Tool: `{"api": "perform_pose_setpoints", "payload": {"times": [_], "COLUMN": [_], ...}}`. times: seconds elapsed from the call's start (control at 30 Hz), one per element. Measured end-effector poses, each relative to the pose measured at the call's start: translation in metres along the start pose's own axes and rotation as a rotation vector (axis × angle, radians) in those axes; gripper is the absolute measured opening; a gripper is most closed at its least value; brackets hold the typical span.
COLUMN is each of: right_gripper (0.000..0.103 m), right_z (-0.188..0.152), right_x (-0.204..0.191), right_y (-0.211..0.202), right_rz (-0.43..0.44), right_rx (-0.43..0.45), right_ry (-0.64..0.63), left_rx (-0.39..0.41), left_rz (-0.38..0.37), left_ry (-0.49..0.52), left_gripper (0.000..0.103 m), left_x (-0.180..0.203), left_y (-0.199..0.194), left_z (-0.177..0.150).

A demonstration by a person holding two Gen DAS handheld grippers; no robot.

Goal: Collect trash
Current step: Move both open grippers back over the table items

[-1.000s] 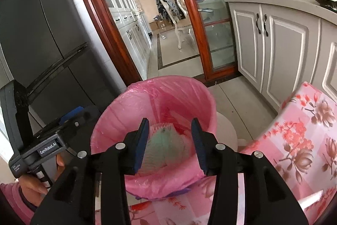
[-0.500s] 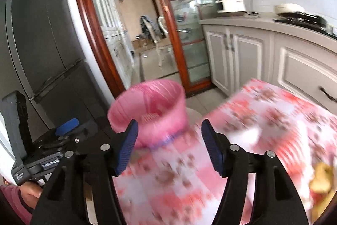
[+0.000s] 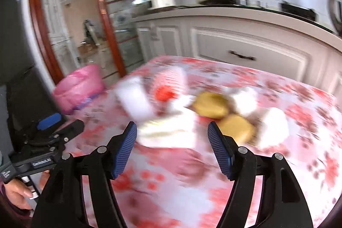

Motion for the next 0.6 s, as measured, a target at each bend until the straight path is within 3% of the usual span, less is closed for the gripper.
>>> {"api": "perform_pose_setpoints", "payload": {"times": [0.2, 0.3, 0.6], "right_gripper": [0.066, 0.066, 0.070], "right_z": [-0.020, -0.021, -0.008], "right_x": [0.080, 0.110, 0.138], "right_y": [0.008, 0.016, 0.053], "right_rz": [-0.171, -0.199, -0.239], "right_rx": [-0.047, -0.056, -0.090], "right_ry": [0.080, 0.135, 0.144], "left_rx": [-0.053, -0.066, -0.085], "left_rz": [-0.050, -0.058, -0.067], "left_ry": [0.069, 0.100, 0.139], "left_gripper": [0.098, 0.098, 0.098], "left_x": [0.054, 0.071, 0.077], "left_y": [0.028, 0.038, 0.050], "left_z": [-0.015, -0.021, -0.026]}}
Point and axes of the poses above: each gripper's, at about its wrist camera, not at the fingertips, and y roughly the way its jaws point, x to its right, z to its top, the point moved 7 cm from there along y, roughly the way its jaws point
